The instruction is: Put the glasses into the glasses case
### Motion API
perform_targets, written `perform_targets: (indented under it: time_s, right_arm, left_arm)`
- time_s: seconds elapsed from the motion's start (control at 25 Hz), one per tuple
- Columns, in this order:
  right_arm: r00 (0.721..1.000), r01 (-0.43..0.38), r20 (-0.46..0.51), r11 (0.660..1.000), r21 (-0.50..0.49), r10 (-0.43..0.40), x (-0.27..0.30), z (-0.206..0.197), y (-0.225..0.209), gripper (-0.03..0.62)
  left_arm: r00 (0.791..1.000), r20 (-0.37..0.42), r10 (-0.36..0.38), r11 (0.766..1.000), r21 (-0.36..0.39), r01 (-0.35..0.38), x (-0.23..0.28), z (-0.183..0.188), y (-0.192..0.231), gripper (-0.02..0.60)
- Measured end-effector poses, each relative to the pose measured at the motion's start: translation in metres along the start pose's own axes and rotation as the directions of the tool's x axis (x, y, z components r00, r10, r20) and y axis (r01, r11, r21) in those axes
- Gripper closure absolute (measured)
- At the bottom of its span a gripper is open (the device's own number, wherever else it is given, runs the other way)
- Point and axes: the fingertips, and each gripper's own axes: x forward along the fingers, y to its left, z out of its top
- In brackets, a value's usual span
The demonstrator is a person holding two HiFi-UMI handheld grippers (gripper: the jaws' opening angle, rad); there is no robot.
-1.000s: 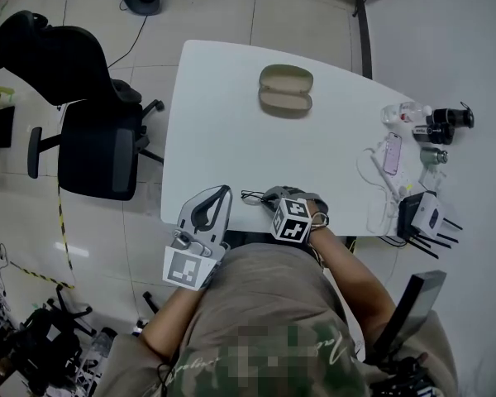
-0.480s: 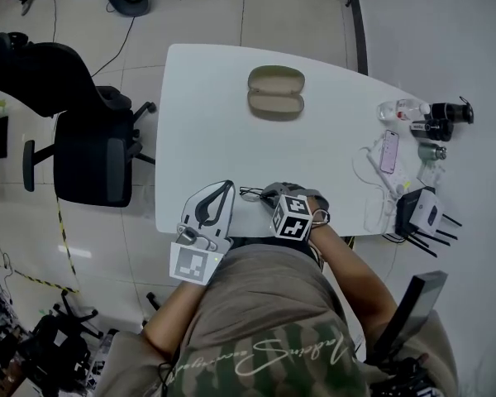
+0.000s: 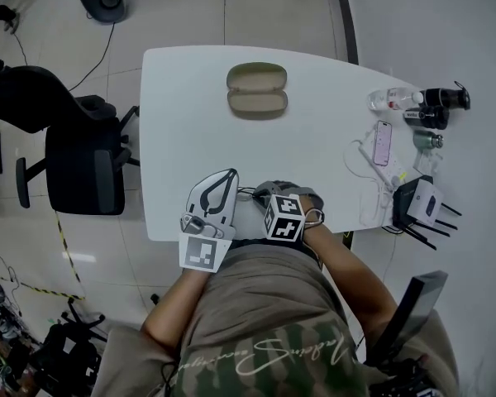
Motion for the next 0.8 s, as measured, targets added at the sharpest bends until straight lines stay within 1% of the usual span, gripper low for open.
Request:
perform_targets:
  time_s: [0.04,0.16,0.28,0.36,0.52,0.68,0.8]
  right_arm:
    - [1.0,-0.004,0.0,1.0,0.005,0.004,-0.001,-0.003,0.0,0.562]
    - [1.0,-0.013,0.001,1.0,0.022,0.013,-0.002,-0.009,-0.002,0.562]
    - [1.0,-0.012,0.0,1.0,0.029,0.012,-0.003,-0.01,-0.007,0.562]
    - [1.0,-0.013,0.003,1.0,0.024,0.013,-0.004,-0.01,-0.01,0.562]
    - [0.999,-0.03,-0.016,0.999,-0.022,0.03,-0.002,-0.015,-0.011,0.562]
    - [0.998,-0.054,-0.019,0.997,-0.046,0.053,-0.003,-0.015,-0.009,0.56]
    - [0.998,-0.06,-0.01,0.997,-0.052,0.059,-0.004,-0.013,-0.014,0.561]
  left_arm:
    - [1.0,-0.002,0.002,1.0,-0.006,-0.002,0.004,-0.001,-0.001,0.577]
    - [1.0,0.002,0.004,1.0,0.01,-0.004,0.015,-0.001,-0.004,0.577]
    - [1.0,-0.015,0.025,0.998,-0.061,-0.026,0.024,-0.008,-0.002,0.577]
    - [0.998,-0.03,0.049,0.996,-0.072,-0.051,0.03,-0.013,0.002,0.577]
    - [0.996,-0.047,0.076,0.996,-0.035,-0.078,0.039,-0.02,0.008,0.577]
    - [0.995,-0.035,0.089,0.996,0.029,-0.088,0.046,-0.02,0.013,0.577]
    - [0.991,-0.022,0.129,0.991,0.028,-0.128,0.05,-0.024,0.021,0.577]
